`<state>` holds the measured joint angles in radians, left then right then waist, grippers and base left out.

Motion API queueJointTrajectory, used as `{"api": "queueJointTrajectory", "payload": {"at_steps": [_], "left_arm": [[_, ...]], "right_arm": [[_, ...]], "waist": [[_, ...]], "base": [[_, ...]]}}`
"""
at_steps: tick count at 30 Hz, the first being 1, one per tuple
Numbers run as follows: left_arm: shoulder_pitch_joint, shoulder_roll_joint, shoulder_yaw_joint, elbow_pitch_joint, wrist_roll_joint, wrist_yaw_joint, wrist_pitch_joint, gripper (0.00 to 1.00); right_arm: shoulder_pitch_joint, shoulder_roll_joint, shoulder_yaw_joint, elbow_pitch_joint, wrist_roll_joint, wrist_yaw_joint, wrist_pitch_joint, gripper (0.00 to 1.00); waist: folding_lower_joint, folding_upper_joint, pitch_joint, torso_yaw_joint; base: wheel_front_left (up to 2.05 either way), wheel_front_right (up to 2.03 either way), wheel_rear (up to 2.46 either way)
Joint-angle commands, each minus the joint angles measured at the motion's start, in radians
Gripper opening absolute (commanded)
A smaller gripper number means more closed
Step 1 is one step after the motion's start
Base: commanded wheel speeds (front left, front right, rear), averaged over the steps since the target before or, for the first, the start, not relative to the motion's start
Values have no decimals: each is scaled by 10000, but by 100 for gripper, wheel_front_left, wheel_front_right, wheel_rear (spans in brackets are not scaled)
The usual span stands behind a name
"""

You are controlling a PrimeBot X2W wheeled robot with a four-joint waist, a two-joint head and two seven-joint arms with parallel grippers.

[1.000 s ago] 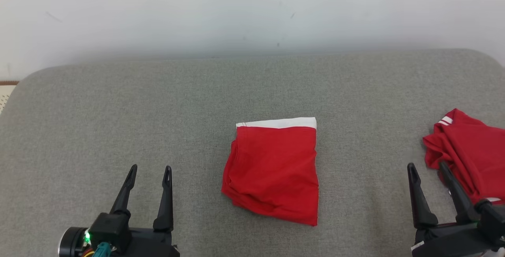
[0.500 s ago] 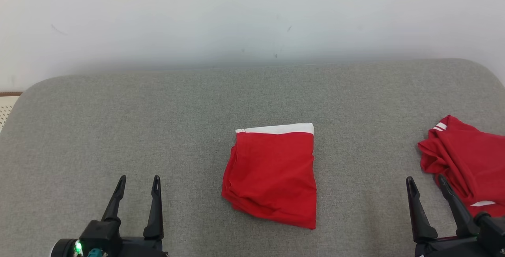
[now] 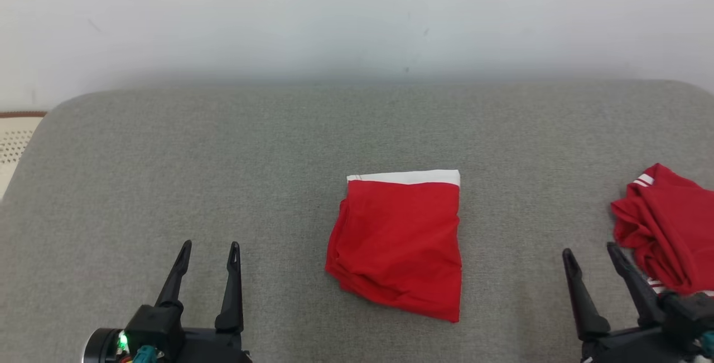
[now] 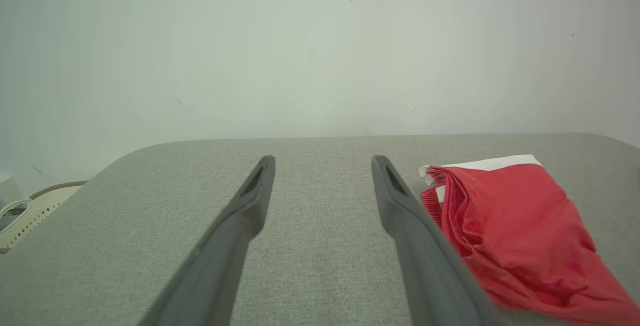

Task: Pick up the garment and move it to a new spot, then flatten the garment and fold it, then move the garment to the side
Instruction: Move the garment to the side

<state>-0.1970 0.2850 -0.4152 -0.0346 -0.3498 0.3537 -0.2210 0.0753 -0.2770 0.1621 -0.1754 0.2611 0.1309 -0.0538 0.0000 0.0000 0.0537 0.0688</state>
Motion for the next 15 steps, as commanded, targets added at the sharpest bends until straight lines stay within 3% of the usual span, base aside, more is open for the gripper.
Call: {"api": "queueJointTrajectory", "payload": {"at_steps": [1,8,15], "left_arm": [[-100,-26,-22,-24,67,6,-80,100],[-240,-193,-134,-40,104,16,-185,100],[-396,-270,-210,9,177,15,-224,100]], "right_arm": [[-253,-244,307,179,77,-3,93,100],[-1243,-685,1896,1654,695,-5,80,100],[-2083,-594,2995,3291,1337,-4,-289,100]], "waist": [[0,0,261,282],[0,0,683,813],[0,0,1012,1078]], "base": [[0,0,0],[0,0,0],[0,0,0]]}}
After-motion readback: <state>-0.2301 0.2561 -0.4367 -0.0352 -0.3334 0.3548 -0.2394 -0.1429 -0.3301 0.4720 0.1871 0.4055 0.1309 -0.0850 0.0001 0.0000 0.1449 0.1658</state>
